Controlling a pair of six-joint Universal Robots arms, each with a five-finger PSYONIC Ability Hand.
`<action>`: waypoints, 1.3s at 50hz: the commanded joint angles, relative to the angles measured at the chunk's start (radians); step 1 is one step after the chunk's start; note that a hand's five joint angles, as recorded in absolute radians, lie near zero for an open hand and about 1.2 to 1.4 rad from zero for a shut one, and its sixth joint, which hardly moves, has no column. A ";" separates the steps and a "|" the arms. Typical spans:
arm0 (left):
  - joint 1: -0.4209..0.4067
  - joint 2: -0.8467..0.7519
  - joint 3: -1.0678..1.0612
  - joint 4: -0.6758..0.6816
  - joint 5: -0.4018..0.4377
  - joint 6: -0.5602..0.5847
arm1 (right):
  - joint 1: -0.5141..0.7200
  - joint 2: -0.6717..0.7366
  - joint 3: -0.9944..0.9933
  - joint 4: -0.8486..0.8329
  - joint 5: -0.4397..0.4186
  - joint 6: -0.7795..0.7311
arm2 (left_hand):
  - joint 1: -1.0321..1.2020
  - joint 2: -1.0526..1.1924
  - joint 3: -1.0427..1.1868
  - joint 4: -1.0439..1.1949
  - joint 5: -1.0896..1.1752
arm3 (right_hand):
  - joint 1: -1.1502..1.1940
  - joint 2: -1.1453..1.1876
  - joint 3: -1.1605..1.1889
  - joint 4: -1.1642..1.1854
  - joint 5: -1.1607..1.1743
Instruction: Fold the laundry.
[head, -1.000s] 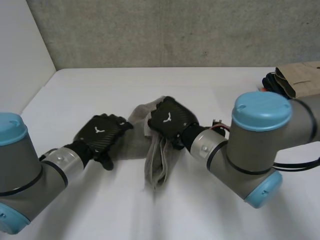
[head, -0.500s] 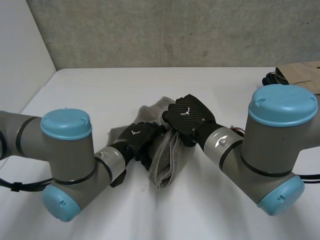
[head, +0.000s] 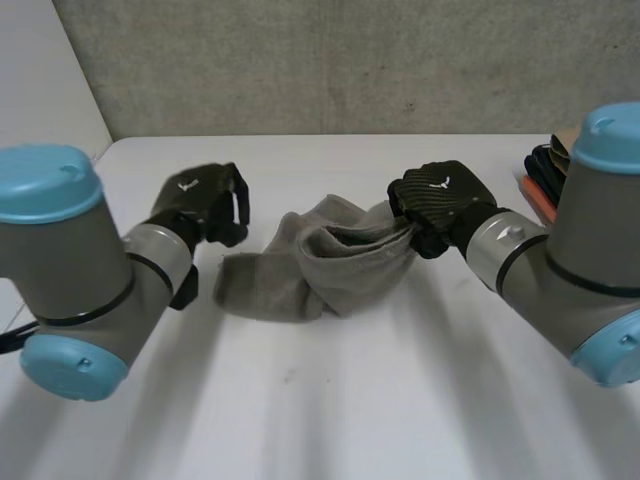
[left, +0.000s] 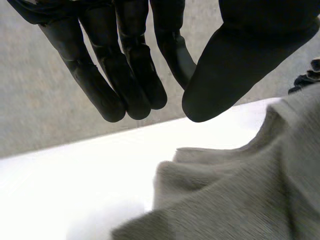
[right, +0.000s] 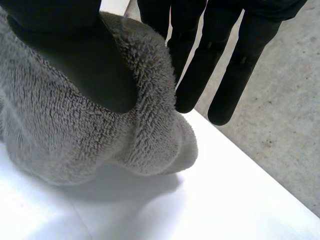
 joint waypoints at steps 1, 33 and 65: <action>0.002 -0.033 -0.039 -0.017 0.030 0.102 | 0.004 0.000 -0.016 0.075 -0.067 -0.061 | 0.224 0.203 0.212 0.204 0.245 | 0.299 0.226 0.208 0.203 0.235; -0.044 -0.202 0.151 -0.020 0.118 0.328 | -0.077 0.010 -0.126 0.187 -0.163 -0.156 | -0.753 -0.774 -0.765 -0.773 -0.733 | -0.661 -0.734 -0.752 -0.757 -0.725; -0.124 -0.555 0.518 -0.273 0.050 0.646 | -0.088 0.532 -0.437 0.138 -0.343 -0.628 | 0.104 0.083 0.092 0.084 0.124 | -0.143 -0.216 -0.234 -0.239 -0.207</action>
